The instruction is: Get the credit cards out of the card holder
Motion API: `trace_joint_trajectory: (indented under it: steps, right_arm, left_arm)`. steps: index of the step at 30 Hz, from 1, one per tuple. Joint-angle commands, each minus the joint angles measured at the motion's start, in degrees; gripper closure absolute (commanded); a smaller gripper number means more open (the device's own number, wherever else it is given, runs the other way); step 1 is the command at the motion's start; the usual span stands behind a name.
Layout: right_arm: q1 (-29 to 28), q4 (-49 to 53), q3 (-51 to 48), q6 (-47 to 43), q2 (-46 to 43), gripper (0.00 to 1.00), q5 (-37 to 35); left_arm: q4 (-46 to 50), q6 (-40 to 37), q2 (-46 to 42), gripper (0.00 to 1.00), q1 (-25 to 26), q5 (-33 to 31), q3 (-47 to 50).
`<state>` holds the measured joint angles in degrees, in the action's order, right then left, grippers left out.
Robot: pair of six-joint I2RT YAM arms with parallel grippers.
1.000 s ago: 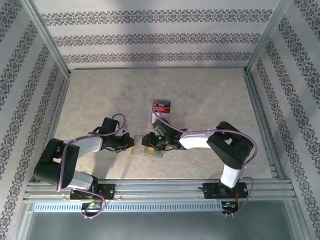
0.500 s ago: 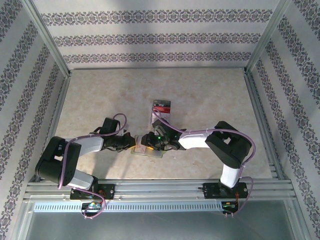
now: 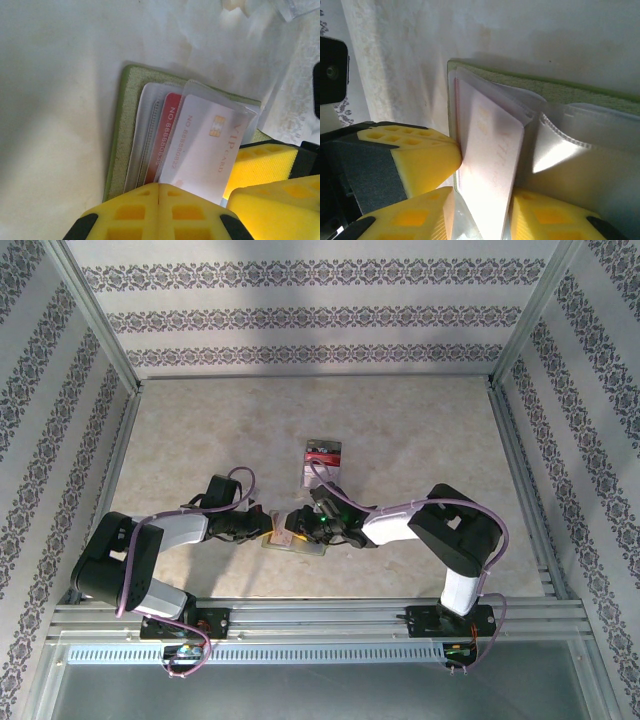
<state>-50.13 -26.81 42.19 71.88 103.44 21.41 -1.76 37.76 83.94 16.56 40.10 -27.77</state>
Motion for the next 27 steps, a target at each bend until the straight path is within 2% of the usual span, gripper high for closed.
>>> trace_joint_trajectory:
  steps: [1,27]
  right_arm:
    - [-0.2,-6.5,-0.7,0.9,-1.2,0.69,-1.2]
    - [0.4,-10.5,-4.7,1.2,-4.2,0.79,-0.8]
  left_arm:
    - [4.6,-0.2,1.3,1.0,1.4,-4.6,0.9]
    - [8.3,-1.5,-0.1,1.0,1.4,-6.2,-0.9]
